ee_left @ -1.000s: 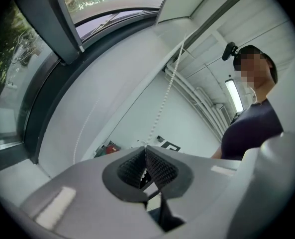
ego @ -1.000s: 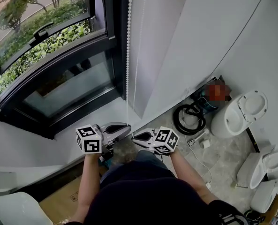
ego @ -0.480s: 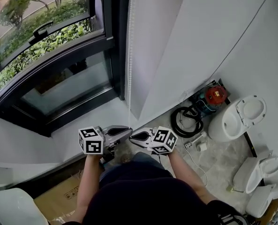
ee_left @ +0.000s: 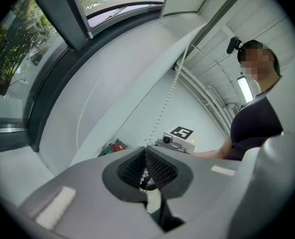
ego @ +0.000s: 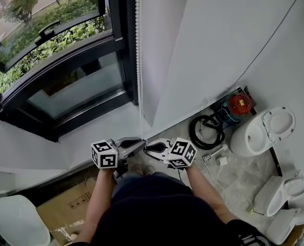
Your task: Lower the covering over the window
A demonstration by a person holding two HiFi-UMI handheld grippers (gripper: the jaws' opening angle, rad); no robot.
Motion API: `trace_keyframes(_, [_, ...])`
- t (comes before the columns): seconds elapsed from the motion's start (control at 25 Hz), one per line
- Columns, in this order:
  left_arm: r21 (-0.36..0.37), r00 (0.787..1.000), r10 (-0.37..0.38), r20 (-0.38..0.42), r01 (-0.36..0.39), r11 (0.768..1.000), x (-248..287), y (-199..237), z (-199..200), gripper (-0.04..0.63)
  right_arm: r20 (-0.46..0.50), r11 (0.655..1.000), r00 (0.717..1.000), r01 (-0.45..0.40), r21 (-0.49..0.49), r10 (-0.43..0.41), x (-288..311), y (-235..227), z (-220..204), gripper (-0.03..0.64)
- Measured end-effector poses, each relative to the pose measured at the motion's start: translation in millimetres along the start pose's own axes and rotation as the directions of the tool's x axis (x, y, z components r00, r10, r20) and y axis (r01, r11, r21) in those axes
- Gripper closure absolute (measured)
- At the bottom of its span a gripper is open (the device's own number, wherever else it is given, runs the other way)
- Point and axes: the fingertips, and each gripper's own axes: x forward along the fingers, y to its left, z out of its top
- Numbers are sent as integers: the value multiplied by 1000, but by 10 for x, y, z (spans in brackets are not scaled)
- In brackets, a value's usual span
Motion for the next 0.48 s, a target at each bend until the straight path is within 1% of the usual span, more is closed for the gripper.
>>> trace_keyframes(0.08, [20, 999, -2, 42, 1, 1000, -8, -22, -15, 583, 8, 1000, 1000, 11, -1, -11, -55, -9, -45, 603])
trace_keyframes(0.2, [44, 995, -10, 96, 5, 999, -13, -68, -44, 583, -3, 1000, 1000, 8, -4, -8, -166, 19, -146, 595])
trace_keyframes(0.24, [50, 994, -12, 109, 6, 999, -12, -84, -49, 584, -12, 1000, 1000, 5, -10, -5, -209, 36, -164, 567])
trace_keyframes(0.28, [55, 993, -10, 119, 4, 998, -11, -96, -49, 584, -22, 1000, 1000, 4, -22, -5, -255, 48, -165, 513])
trace_keyframes(0.32, [60, 992, -7, 126, -1, 998, -11, -102, -48, 584, -29, 999, 1000, 9, -42, -10, -306, 52, -143, 493])
trace_keyframes(0.4, [74, 991, -1, 133, -9, 997, -18, -102, -56, 583, -29, 995, 999, 35, -93, -37, -430, 41, -31, 488])
trace_keyframes(0.48, [72, 990, 12, 137, -22, 997, -28, -101, -64, 583, -15, 987, 997, 67, -145, -70, -582, 20, 149, 488])
